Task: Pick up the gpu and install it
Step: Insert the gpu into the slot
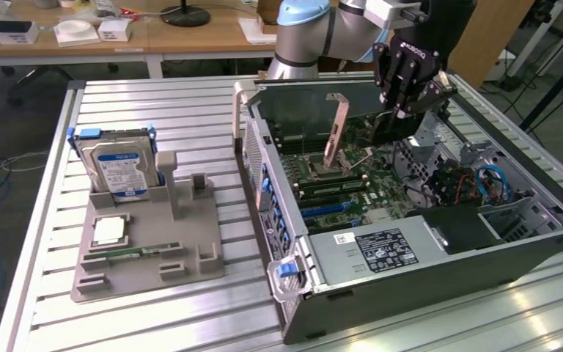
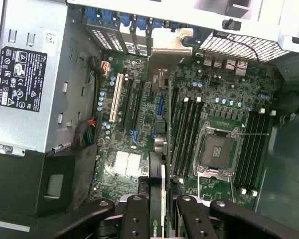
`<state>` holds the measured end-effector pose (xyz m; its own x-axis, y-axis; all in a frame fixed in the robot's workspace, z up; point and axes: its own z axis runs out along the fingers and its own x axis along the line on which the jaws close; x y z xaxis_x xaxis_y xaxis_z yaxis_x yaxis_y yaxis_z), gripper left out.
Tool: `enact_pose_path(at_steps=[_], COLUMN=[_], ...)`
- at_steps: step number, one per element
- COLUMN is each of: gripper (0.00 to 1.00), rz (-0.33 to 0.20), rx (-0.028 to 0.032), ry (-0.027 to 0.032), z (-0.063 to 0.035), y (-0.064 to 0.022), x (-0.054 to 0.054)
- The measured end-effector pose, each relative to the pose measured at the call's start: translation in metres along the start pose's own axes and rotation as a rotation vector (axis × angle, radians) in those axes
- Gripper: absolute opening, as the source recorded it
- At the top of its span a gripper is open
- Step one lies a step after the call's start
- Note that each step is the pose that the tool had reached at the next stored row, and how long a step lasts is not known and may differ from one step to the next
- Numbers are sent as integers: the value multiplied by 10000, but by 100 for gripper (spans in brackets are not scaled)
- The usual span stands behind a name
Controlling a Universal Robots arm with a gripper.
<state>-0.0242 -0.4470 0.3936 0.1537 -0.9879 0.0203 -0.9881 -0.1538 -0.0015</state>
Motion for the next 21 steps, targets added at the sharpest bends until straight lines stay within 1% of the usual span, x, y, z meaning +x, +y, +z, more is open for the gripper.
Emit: enact_pose_path(at_steps=[14, 15, 21], gripper=[26, 26, 26], rz=[0, 46, 930], rx=[0, 0, -18], ry=[-2, -5, -4], z=[0, 1, 21], y=[0, 0, 0], x=[0, 0, -1])
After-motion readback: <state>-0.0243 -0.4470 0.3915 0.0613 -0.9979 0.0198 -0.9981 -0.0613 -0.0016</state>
